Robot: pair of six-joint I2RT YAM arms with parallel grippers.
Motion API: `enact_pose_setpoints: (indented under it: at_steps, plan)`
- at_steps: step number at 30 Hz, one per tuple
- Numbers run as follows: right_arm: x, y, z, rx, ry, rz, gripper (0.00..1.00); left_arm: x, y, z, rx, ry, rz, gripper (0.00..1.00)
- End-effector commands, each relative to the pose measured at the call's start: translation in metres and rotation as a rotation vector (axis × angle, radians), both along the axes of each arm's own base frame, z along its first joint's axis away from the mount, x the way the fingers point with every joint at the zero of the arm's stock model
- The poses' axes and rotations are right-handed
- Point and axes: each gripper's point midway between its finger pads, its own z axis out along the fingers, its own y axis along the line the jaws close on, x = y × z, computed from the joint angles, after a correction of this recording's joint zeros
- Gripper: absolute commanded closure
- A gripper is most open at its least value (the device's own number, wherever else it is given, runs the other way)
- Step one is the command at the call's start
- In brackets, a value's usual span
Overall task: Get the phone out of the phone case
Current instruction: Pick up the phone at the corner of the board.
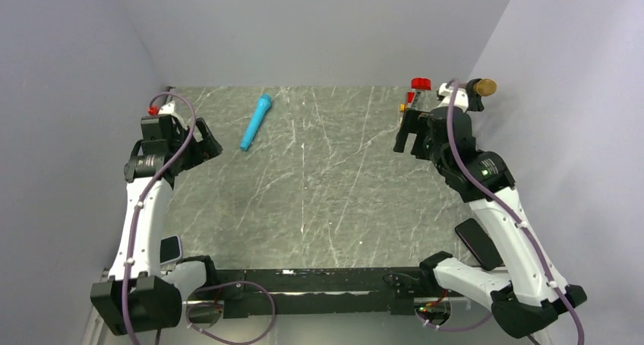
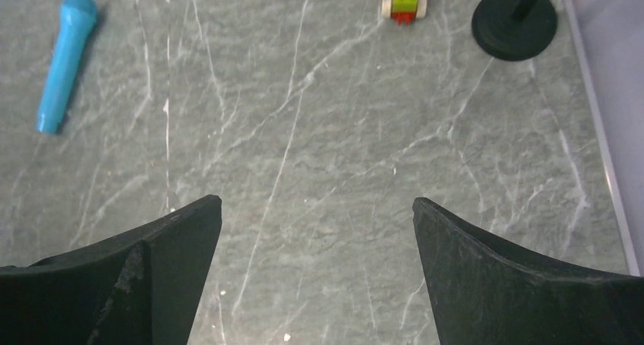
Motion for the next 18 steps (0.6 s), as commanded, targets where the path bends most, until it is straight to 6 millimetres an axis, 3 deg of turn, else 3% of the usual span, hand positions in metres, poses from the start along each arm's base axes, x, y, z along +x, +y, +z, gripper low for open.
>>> enact_pose_setpoints:
  at_steps: [1,5,9,12,18]
  plan:
    - [0.004,0.019,-0.024,-0.003,0.08,0.088,0.0,0.009,0.042,-0.012,0.084,0.059,0.184,0.01]
    - [0.009,0.024,-0.047,-0.034,0.17,0.1,0.0,-0.017,0.078,-0.042,-0.012,0.216,0.484,0.01]
    - [0.014,0.023,-0.062,-0.058,0.211,0.079,0.0,-0.068,0.107,-0.067,-0.064,0.365,0.878,0.01]
    - [0.018,0.028,-0.067,-0.049,0.221,0.094,0.0,-0.109,0.118,-0.082,-0.062,0.507,1.098,0.01]
    - [0.024,0.037,-0.067,-0.046,0.236,0.124,0.0,-0.157,0.131,-0.125,-0.152,0.675,1.335,0.01]
